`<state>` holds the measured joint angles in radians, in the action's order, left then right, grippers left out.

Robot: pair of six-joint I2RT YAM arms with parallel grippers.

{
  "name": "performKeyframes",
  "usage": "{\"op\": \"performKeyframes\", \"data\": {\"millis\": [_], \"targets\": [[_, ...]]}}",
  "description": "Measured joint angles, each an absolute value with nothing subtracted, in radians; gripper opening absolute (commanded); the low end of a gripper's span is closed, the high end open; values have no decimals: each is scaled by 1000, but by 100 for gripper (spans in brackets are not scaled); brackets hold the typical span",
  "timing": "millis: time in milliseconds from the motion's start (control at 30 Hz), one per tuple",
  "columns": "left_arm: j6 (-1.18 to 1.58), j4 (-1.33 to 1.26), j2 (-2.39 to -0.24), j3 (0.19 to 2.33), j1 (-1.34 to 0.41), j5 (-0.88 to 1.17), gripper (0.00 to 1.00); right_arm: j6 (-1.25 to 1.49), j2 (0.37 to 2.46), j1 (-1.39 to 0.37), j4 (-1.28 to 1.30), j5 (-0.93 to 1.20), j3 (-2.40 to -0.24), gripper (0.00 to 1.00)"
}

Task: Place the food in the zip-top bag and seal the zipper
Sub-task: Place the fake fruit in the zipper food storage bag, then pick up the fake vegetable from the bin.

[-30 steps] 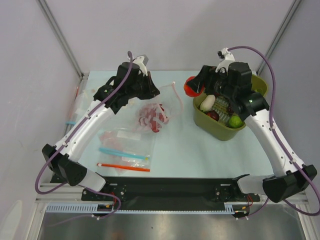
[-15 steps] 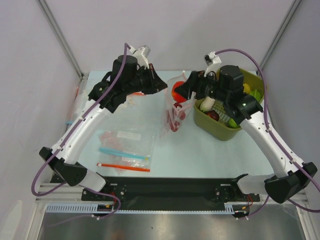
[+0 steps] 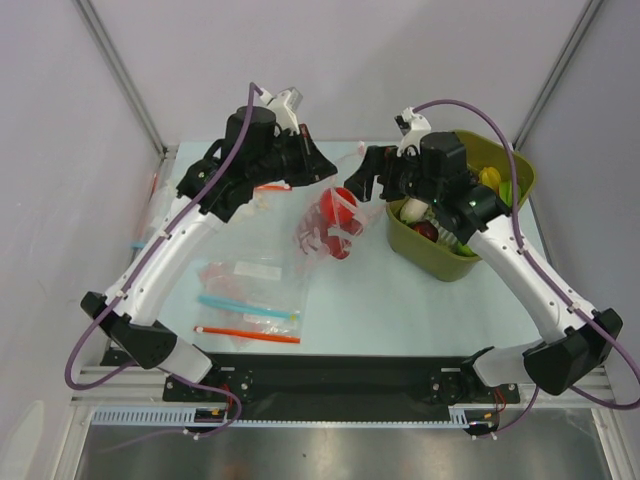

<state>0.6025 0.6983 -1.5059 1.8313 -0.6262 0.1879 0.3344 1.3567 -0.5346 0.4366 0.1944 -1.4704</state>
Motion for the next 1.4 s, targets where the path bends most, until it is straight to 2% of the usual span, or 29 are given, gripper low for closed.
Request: {"op": "performKeyframes", "data": {"millis": [133,267,333,533,867,1267,1400], "targets": [[601,725,-1518,1860,-620,182,0,334,1341,-525,437,180,-1470,97],[585,755,-1525,1892,-605,163,0,348,1311,-479,439,161,-1470,86],[574,764,-1525,1897,-588,152,0,372,1304,-434,458,146,-1478,83],[512,808,-1522,1904,-531,93,0,439,1314,-248,524,109,-1481,89],[355,837,-1469,1925,-517,-30,0,622,1467,-40,519,98,-1397,84],[385,669,-1388,1502,-517,34,0,794,1754,-25,390,128,-1327,87],[402,648,-1388,1445,-517,57,0,820,1811,-25,345,128,-1324,85]]}}
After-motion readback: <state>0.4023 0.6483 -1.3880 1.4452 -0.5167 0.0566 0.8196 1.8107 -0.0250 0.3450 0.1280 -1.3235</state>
